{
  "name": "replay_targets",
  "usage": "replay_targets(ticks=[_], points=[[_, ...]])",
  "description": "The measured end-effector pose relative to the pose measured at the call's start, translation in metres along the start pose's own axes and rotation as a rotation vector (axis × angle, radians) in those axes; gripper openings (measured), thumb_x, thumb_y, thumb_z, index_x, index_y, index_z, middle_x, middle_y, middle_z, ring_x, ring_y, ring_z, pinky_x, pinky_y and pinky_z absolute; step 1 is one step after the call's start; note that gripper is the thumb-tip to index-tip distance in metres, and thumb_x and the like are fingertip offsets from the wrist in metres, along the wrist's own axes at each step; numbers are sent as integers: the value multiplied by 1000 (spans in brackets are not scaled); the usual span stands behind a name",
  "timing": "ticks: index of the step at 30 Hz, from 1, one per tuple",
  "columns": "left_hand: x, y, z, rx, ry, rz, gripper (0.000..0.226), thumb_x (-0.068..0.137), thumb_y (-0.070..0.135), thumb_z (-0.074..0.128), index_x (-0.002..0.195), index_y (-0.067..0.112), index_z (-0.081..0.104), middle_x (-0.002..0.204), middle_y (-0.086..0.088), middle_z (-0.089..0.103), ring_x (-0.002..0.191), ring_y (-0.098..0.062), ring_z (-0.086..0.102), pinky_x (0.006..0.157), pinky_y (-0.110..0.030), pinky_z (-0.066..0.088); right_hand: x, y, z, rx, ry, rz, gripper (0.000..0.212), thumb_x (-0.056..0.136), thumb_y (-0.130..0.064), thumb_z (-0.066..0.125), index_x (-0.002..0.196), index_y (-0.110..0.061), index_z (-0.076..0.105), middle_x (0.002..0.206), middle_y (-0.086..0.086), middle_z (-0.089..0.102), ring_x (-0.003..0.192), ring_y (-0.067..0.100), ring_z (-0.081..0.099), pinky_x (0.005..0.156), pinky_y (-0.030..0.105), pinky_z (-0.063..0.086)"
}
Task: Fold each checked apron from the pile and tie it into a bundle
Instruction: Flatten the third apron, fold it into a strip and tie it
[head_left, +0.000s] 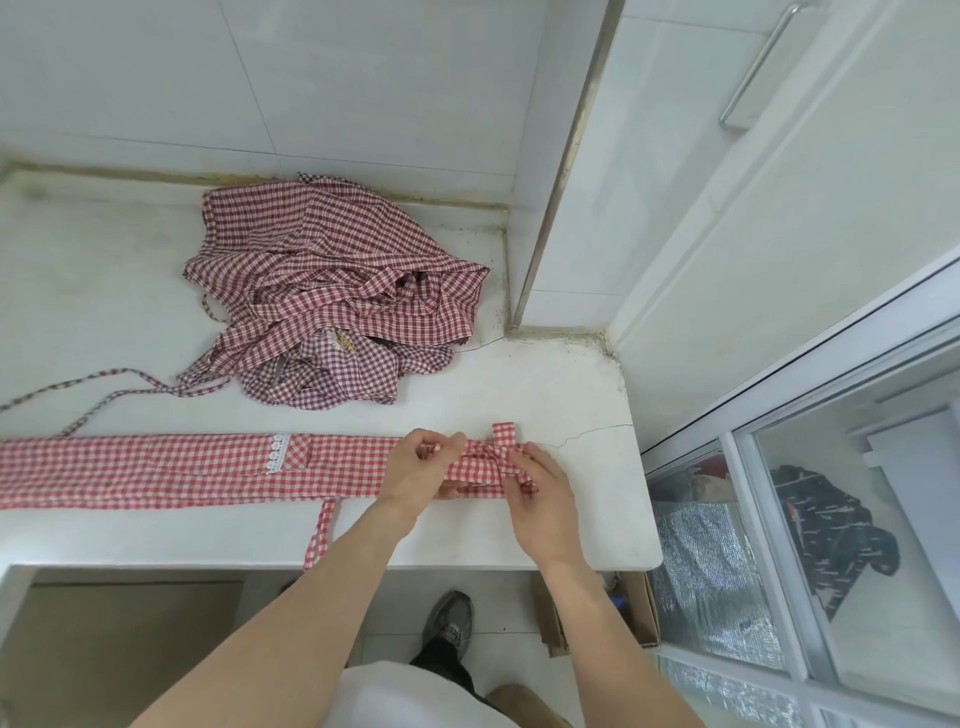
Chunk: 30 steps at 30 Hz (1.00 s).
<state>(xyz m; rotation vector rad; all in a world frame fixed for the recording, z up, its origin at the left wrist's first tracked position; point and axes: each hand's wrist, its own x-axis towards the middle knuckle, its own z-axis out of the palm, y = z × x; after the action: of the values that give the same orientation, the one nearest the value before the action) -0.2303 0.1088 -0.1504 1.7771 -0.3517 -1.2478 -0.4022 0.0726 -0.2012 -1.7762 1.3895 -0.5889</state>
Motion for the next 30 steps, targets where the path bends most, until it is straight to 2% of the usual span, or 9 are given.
replay_targets(ticks=[2, 6, 8, 12, 15, 17, 20, 25, 30], points=[[4, -2, -3, 33, 23, 5, 26, 90, 27, 73, 96, 5, 61, 91, -8, 64, 55, -11, 69, 65, -39, 63, -2, 6, 3, -64, 23, -47, 33, 94, -9, 65, 126, -14, 68, 143, 6, 53, 136, 20, 43, 112, 9, 22], [11, -2, -10, 309, 79, 179, 20, 92, 23, 71, 91, 4, 64, 79, 0, 60, 63, -10, 60, 56, -12, 49, -6, 12, 9, -120, 51, -96, 34, 95, -9, 63, 128, -17, 67, 145, 3, 52, 139, 24, 40, 116, 31, 29], [14, -3, -12, 447, 109, 275, 14, 93, 21, 69, 89, 9, 63, 79, 6, 60, 73, -7, 55, 59, -8, 40, -6, 13, 12, -158, 77, -116, 32, 96, -10, 62, 127, -16, 68, 145, 5, 53, 139, 29, 41, 115, 38, 33], [15, -9, -12, 714, 185, 364, 7, 93, 18, 68, 95, 13, 64, 92, 0, 60, 88, -17, 54, 78, -26, 47, -6, 13, 15, -217, 95, -136, 33, 97, -18, 54, 126, -15, 68, 144, 8, 54, 137, 34, 43, 112, 44, 38], [11, -11, -7, 891, 327, 609, 17, 86, 10, 72, 102, 15, 69, 103, -8, 58, 94, -25, 53, 84, -39, 49, -6, 12, 13, -277, 78, -139, 34, 97, -19, 52, 127, -15, 68, 144, 7, 54, 137, 33, 42, 112, 44, 38], [9, -6, 0, 868, 150, 718, 25, 89, 11, 68, 114, 16, 67, 106, -5, 55, 83, -19, 55, 79, -35, 50, -5, 12, 11, -302, 63, -149, 34, 97, -18, 53, 127, -15, 68, 144, 7, 54, 136, 33, 43, 112, 43, 38], [12, -10, 7, 930, -155, 652, 39, 97, 30, 60, 135, 20, 55, 112, -3, 52, 84, -16, 55, 82, -31, 49, -3, 11, 9, -315, 20, -141, 34, 98, -18, 52, 128, -13, 67, 145, 8, 53, 137, 33, 41, 114, 43, 36], [22, -27, 0, 888, -216, 563, 39, 95, 24, 66, 133, 17, 60, 112, 3, 51, 100, -12, 51, 99, -30, 45, 4, 4, 4, -267, -29, -67, 30, 98, -18, 57, 124, -12, 70, 142, 8, 56, 135, 31, 42, 114, 41, 35], [25, -30, 1, 833, -209, 513, 35, 93, 21, 68, 128, 17, 63, 112, 8, 48, 105, -13, 52, 100, -23, 42, 36, -15, -6, -225, -7, 100, 32, 94, -32, 63, 119, -13, 66, 112, 5, 67, 110, 27, 55, 100, 36, 36]])
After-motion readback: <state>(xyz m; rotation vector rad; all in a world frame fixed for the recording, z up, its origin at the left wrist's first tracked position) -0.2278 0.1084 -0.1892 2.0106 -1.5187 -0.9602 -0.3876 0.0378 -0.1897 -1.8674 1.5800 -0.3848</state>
